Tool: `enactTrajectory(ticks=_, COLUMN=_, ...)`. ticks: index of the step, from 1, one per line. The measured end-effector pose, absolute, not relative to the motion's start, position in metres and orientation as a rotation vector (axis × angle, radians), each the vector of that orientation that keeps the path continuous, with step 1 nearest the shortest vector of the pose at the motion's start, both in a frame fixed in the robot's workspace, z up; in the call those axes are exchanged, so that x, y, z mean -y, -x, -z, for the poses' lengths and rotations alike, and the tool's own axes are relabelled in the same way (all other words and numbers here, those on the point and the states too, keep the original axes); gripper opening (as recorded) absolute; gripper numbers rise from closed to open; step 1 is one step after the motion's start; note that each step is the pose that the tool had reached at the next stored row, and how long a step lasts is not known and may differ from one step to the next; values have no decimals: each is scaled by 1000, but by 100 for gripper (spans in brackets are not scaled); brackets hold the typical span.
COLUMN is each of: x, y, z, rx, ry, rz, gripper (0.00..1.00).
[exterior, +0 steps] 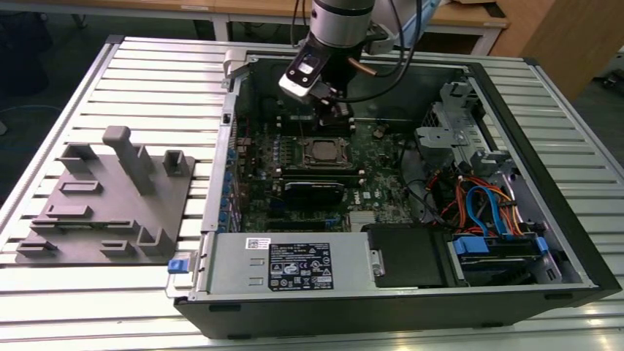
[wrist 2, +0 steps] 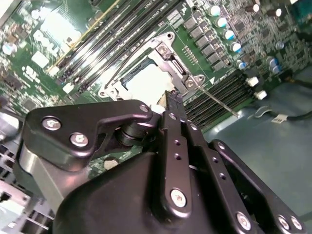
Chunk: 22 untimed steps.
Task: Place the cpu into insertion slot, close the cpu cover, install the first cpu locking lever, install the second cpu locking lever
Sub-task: 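Install the first cpu locking lever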
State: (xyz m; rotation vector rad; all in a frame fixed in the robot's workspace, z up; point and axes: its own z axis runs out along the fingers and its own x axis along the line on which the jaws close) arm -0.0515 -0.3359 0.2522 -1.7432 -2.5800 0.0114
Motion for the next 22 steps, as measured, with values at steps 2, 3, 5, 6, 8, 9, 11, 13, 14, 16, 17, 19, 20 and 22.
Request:
enactTrajectory(ticks=2, x=336, y=52, z=-252, rx=2612, ry=1694, rz=-12, gripper=10)
enactTrajectory(ticks=3, x=336, y=52, z=-252, rx=2628, ry=1671, rz=-12, gripper=10)
enactTrajectory(ticks=5, x=336, y=52, z=-252, rx=2657, ry=1624, rz=-13, gripper=10)
enactTrajectory(ticks=6, x=336, y=52, z=-252, rx=2672, ry=1600, rz=-14, gripper=10)
enactTrajectory(ticks=8, x=336, y=52, z=-252, rx=2699, ry=1554, rz=-14, gripper=10)
enactTrajectory(ticks=9, x=336, y=52, z=-252, rx=2712, ry=1530, rz=-15, gripper=10)
enactTrajectory(ticks=11, x=336, y=52, z=-252, rx=2738, ry=1484, rz=-15, gripper=10)
enactTrajectory(ticks=13, x=336, y=52, z=-252, rx=2759, ry=1446, rz=-16, gripper=10)
enactTrajectory(ticks=14, x=336, y=52, z=-252, rx=2766, ry=1432, rz=-16, gripper=10)
enactTrajectory(ticks=16, x=336, y=52, z=-252, rx=2773, ry=1419, rz=-16, gripper=10)
enactTrajectory(ticks=17, x=336, y=52, z=-252, rx=2773, ry=1419, rz=-16, gripper=10)
enactTrajectory(ticks=19, x=336, y=52, z=-252, rx=2773, ry=1418, rz=-16, gripper=10)
enactTrajectory(ticks=20, x=336, y=52, z=-252, rx=2773, ry=1418, rz=-16, gripper=10)
enactTrajectory(ticks=22, x=336, y=52, z=-252, rx=2773, ry=1418, rz=-16, gripper=10)
